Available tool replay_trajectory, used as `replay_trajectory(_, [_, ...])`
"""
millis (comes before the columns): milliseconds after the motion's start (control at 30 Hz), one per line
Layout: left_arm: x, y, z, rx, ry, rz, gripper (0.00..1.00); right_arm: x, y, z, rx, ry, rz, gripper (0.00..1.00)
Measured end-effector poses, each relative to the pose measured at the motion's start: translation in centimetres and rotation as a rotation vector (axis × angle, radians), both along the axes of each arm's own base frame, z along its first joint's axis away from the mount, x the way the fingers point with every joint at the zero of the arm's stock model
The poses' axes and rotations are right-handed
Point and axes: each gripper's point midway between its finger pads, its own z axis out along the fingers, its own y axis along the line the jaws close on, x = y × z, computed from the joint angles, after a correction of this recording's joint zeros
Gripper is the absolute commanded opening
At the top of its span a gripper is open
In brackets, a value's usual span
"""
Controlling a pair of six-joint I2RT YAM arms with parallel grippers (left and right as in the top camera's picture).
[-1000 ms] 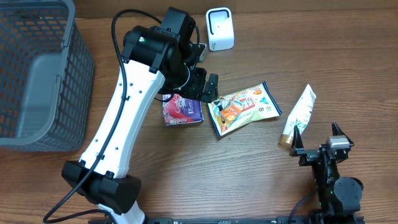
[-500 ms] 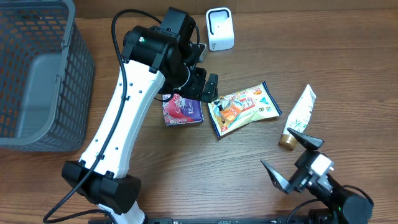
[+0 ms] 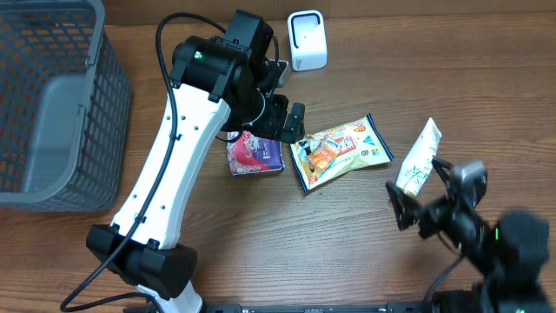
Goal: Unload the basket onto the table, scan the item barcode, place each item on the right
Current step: 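Move the right gripper over the white Pantene tube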
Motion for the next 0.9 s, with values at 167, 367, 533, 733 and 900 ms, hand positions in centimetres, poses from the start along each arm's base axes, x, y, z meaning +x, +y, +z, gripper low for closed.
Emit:
replay_trajectory(167, [0.0,0.0,0.0,0.001,0.002,0.0,1.0,3.7,-0.8,-2.3,-0.074,0.324,-0.036,1.0])
replay_trajectory(367, [0.0,0.0,0.0,0.0,0.001,0.0,1.0,5.9,-0.2,-8.3,-0.068,0.645,-0.003,1.0])
replay_trajectory(533, [0.0,0.0,-0.1,0.001,0.002,0.0,1.0,5.7,0.4,-14.2,-0.037,0.898,0.015,1.0])
replay_trajectory(733, [0.0,0.0,-0.1,0.001,0.002,0.0,1.0,6.9,-1.8,-15.3,0.047,0.981,-0.173,1.0])
replay_trajectory(900, [0.0,0.0,-0.1,0.001,0.002,0.0,1.0,9.3,-5.9,-13.4,0.109,0.932,-0.346,1.0])
